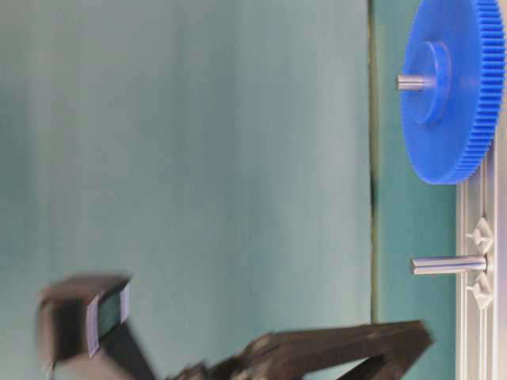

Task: Insert the small gear onto the shaft.
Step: 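Lower the open left gripper around the small blue gear's hub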

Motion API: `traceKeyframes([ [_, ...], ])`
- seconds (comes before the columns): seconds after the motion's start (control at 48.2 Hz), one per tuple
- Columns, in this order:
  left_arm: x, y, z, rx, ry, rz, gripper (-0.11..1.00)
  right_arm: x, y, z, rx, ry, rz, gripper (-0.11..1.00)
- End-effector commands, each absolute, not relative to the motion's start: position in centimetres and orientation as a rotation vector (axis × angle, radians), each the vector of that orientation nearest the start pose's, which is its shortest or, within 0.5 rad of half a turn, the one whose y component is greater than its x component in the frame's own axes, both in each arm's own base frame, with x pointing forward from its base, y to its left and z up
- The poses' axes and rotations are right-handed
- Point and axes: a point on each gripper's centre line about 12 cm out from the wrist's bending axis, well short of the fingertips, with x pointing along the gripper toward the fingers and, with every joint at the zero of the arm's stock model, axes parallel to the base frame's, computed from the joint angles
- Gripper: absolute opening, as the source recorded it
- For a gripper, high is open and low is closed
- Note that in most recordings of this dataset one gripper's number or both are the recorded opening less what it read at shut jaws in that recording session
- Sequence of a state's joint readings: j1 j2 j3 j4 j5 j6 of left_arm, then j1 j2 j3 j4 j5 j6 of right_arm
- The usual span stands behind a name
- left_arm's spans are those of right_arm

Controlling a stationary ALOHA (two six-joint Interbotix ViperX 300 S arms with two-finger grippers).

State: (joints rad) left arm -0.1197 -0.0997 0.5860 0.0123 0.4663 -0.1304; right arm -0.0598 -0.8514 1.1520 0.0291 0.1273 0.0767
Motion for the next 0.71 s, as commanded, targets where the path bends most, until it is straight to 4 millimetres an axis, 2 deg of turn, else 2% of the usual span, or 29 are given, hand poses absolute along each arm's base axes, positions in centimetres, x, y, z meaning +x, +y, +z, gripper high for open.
traceKeyframes([
  [0.0, 37.5, -4.9, 20.4, -0.044, 0.957, -0.058, 0.0, 21.1, -1.3, 24.0, 0.128, 0.407, -0.085, 0.02],
  [0.27, 40.1, -6.0, 18.3, -0.01, 1.085, -0.068, 0.0, 20.9, -1.5, 23.6, 0.129, 0.425, -0.091, 0.02],
  [0.457, 41.5, -6.3, 17.6, 0.003, 1.126, -0.07, 0.0, 20.9, -1.5, 23.6, 0.129, 0.428, -0.091, 0.02],
  [0.685, 41.8, -6.3, 17.1, 0.028, 1.151, -0.081, 0.0, 20.9, -1.5, 23.4, 0.128, 0.431, -0.091, 0.02],
])
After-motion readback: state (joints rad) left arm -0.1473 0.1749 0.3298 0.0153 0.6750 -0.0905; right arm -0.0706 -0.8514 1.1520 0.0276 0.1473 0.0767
